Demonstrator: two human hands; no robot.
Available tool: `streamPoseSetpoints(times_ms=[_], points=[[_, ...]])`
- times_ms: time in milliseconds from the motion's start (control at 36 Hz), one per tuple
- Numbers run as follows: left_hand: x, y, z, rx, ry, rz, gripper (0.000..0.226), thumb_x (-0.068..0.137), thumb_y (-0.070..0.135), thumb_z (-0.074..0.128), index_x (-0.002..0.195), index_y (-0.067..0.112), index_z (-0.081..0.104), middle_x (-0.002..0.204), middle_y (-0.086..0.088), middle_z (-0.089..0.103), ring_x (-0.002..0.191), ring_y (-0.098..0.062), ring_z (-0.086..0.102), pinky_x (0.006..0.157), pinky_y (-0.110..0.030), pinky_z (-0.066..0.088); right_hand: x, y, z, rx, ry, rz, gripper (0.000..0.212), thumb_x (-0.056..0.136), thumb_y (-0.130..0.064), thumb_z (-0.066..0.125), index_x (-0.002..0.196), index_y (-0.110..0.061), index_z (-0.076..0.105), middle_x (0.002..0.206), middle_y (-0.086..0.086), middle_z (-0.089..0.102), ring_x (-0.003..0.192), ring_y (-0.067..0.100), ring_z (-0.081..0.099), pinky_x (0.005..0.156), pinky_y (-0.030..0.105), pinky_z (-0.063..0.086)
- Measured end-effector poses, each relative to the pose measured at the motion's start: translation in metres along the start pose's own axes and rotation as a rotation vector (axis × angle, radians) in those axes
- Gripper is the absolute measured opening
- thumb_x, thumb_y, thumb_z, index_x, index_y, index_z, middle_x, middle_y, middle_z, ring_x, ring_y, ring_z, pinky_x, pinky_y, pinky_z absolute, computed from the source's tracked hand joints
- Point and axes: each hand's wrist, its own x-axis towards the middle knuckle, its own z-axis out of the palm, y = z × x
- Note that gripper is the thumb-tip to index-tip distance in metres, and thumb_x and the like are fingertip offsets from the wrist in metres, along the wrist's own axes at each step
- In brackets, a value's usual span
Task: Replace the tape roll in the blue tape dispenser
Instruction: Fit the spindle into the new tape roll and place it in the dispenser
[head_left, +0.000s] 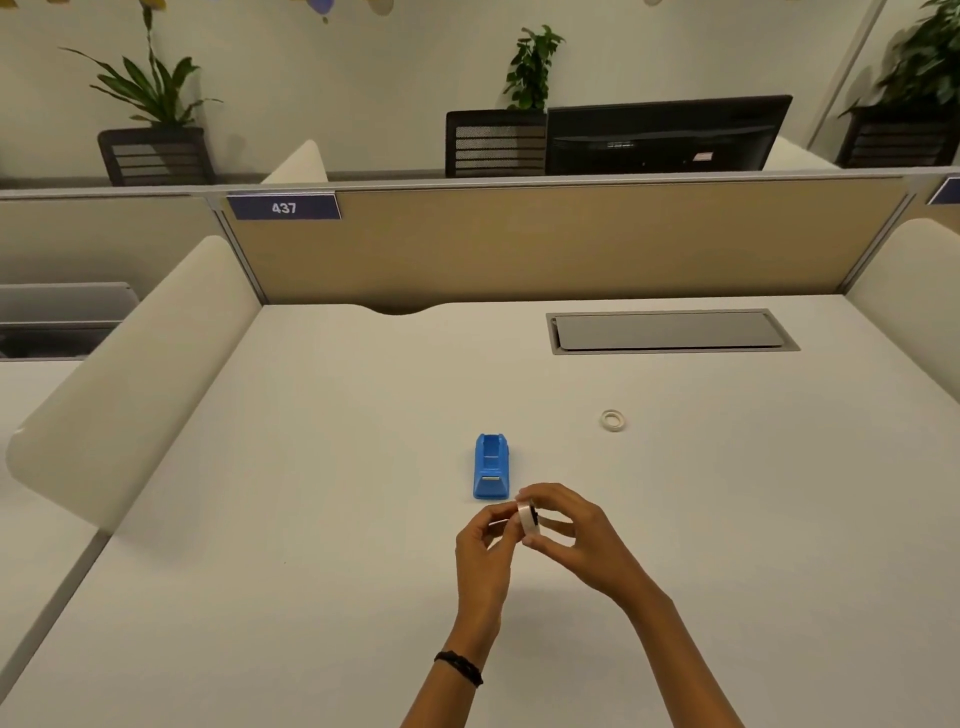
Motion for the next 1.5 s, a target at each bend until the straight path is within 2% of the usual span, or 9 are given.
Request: streamPoseSetpoints(times_ms=[139, 306, 472, 611, 694, 889, 972, 1306, 1500], points=[[0.003, 0.0, -0.001, 0.031, -0.013, 0.01, 0.012, 0.085, 0.024, 0.064, 0.091, 0.034, 0.064, 0.092, 0.012, 0.068, 0.089, -0.007, 0.064, 0.064, -0.008, 0.048, 0.001, 0.0, -0.001, 0.0, 0.019, -0.032, 0.04, 0.081, -0.022, 0.071, 0.11, -0.042, 0.052, 0.116, -0.024, 0.053, 0.112, -0.004, 0.053, 0.089, 0.004, 0.045], [0.011, -0.003, 0.0, 0.016, -0.045, -0.029, 0.013, 0.086, 0.022, 0.063, 0.098, 0.024, 0.067, 0.098, -0.004, 0.071, 0.093, -0.02, 0.066, 0.081, -0.024, 0.054, 0.002, 0.0, 0.0, -0.022, 0.059, -0.078, 0.04, 0.08, -0.026, 0.07, 0.11, -0.047, 0.052, 0.116, -0.028, 0.052, 0.114, -0.004, 0.052, 0.089, 0.003, 0.044], [0.019, -0.002, -0.001, -0.008, -0.097, -0.083, 0.025, 0.088, 0.019, 0.06, 0.111, 0.01, 0.065, 0.104, -0.01, 0.07, 0.094, -0.022, 0.068, 0.083, -0.027, 0.055, 0.005, 0.001, 0.0, -0.06, 0.066, -0.103, 0.043, 0.081, -0.021, 0.071, 0.11, -0.047, 0.051, 0.115, -0.025, 0.052, 0.113, -0.002, 0.053, 0.089, 0.005, 0.045], [0.022, 0.0, 0.002, 0.012, -0.075, -0.06, 0.018, 0.088, 0.018, 0.06, 0.105, 0.014, 0.065, 0.101, -0.009, 0.07, 0.092, -0.021, 0.068, 0.079, -0.023, 0.055, 0.01, 0.0, -0.003, -0.066, 0.053, -0.098, 0.043, 0.079, -0.02, 0.072, 0.109, -0.044, 0.052, 0.114, -0.023, 0.053, 0.112, -0.002, 0.053, 0.09, 0.005, 0.045], [0.023, 0.0, 0.006, 0.033, -0.046, -0.035, 0.016, 0.088, 0.019, 0.06, 0.103, 0.017, 0.066, 0.101, -0.007, 0.07, 0.094, -0.021, 0.066, 0.085, -0.028, 0.055, 0.016, 0.001, -0.007, -0.07, 0.041, -0.09, 0.044, 0.078, -0.022, 0.073, 0.109, -0.045, 0.052, 0.114, -0.023, 0.053, 0.111, -0.002, 0.053, 0.091, 0.006, 0.045], [0.027, 0.005, 0.009, 0.048, -0.049, 0.062, 0.016, 0.087, 0.017, 0.063, 0.087, 0.033, 0.065, 0.09, 0.008, 0.068, 0.086, -0.008, 0.064, 0.066, -0.005, 0.05, 0.024, 0.004, -0.014, -0.049, 0.051, -0.021, 0.048, 0.072, -0.031, 0.076, 0.109, -0.046, 0.05, 0.11, -0.025, 0.054, 0.106, -0.005, 0.055, 0.086, 0.003, 0.046], [0.03, 0.008, 0.008, 0.053, -0.073, 0.091, 0.019, 0.086, 0.015, 0.063, 0.086, 0.034, 0.064, 0.09, 0.012, 0.067, 0.089, -0.006, 0.063, 0.068, -0.003, 0.048, 0.025, 0.005, -0.015, -0.044, 0.068, 0.01, 0.048, 0.07, -0.038, 0.075, 0.11, -0.043, 0.05, 0.11, -0.025, 0.054, 0.103, -0.004, 0.057, 0.084, 0.002, 0.046], [0.03, 0.006, 0.002, 0.019, -0.057, 0.098, 0.024, 0.085, 0.015, 0.065, 0.083, 0.039, 0.064, 0.088, 0.017, 0.066, 0.086, -0.001, 0.064, 0.065, -0.004, 0.048, 0.025, 0.005, -0.008, -0.007, 0.049, 0.118, 0.052, 0.076, -0.026, 0.075, 0.123, -0.026, 0.052, 0.116, -0.009, 0.059, 0.102, 0.009, 0.062, 0.079, 0.003, 0.049], [0.033, 0.006, -0.002, 0.031, -0.07, 0.107, 0.016, 0.085, 0.015, 0.064, 0.09, 0.031, 0.066, 0.095, 0.01, 0.068, 0.094, -0.007, 0.064, 0.07, -0.007, 0.051, 0.027, 0.003, -0.006, 0.003, 0.045, 0.111, 0.045, 0.075, -0.03, 0.074, 0.106, -0.051, 0.049, 0.105, -0.022, 0.06, 0.096, -0.004, 0.062, 0.074, 0.004, 0.05]])
